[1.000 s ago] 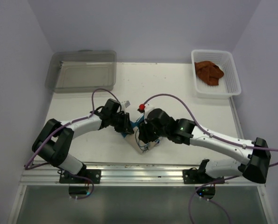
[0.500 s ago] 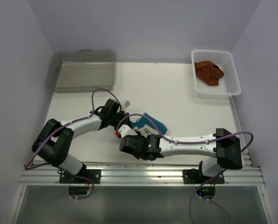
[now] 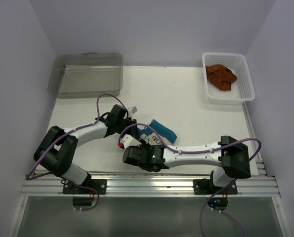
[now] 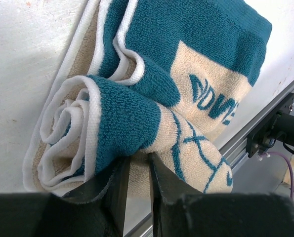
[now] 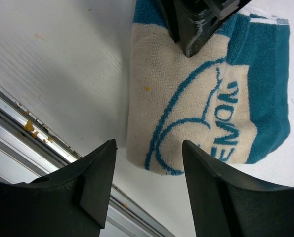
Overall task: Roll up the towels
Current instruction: Roll the towel
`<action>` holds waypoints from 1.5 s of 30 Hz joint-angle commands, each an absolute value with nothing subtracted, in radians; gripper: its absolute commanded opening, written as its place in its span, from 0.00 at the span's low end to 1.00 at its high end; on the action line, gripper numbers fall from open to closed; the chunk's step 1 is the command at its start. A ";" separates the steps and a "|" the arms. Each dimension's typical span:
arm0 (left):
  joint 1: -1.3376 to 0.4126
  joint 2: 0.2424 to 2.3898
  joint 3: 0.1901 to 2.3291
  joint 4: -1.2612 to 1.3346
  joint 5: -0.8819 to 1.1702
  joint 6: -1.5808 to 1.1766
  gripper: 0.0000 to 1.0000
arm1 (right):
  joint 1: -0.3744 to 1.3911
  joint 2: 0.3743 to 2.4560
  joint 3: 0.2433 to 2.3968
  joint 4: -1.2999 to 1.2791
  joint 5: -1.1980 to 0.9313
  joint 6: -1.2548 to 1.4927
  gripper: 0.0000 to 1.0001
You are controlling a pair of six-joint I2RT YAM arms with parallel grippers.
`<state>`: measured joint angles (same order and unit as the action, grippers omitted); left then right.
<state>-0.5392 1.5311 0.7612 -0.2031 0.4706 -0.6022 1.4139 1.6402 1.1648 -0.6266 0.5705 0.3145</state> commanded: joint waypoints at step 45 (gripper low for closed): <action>-0.528 1.174 0.749 -0.379 0.429 -0.581 0.39 | 0.849 1.499 0.710 0.092 -0.708 0.626 0.00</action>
<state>-0.5259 1.2083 0.7727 -0.4271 0.3901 -0.6071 0.8845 1.4754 0.7433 -0.0345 -0.4908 0.5304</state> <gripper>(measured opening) 0.406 0.052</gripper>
